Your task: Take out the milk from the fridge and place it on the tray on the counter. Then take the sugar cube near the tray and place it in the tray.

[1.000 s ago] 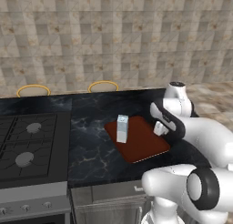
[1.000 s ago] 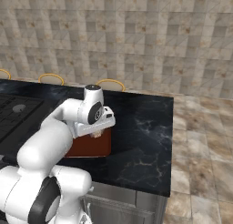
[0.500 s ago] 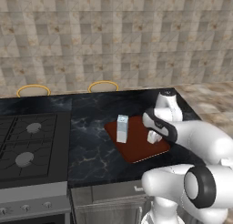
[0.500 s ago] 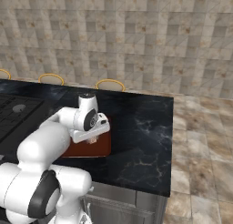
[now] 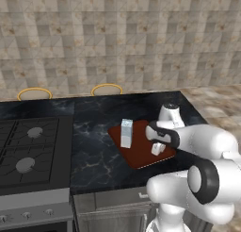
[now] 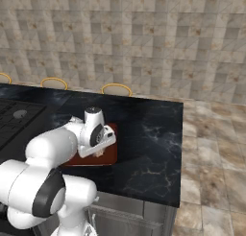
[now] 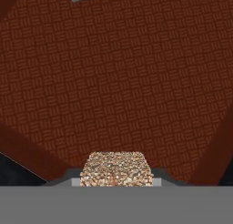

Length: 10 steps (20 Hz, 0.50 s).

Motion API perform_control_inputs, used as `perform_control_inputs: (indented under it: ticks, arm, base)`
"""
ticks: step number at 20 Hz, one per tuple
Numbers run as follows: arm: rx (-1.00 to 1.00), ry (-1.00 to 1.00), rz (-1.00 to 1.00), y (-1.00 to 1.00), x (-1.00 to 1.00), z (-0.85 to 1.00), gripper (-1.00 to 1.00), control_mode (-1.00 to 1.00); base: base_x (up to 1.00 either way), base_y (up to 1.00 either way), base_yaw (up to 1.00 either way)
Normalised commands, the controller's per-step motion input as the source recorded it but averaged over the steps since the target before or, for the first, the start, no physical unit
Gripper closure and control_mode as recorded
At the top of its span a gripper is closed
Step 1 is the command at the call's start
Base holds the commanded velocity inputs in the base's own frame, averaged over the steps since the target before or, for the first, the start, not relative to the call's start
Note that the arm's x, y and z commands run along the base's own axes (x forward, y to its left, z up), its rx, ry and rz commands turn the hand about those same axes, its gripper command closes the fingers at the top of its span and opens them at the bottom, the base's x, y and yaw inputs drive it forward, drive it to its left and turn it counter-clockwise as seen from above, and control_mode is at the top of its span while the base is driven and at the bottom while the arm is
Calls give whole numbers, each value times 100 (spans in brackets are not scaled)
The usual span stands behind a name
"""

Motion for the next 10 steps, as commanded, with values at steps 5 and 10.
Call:
perform_control_inputs:
  ticks: [5, 10]
  arm:
    - [0, 0, 7, 0, 31, -19, 100, -100]
    - [0, 0, 5, 0, 16, -17, 100, -100]
  base:
    - [0, 0, 0]
    - [0, 0, 0]
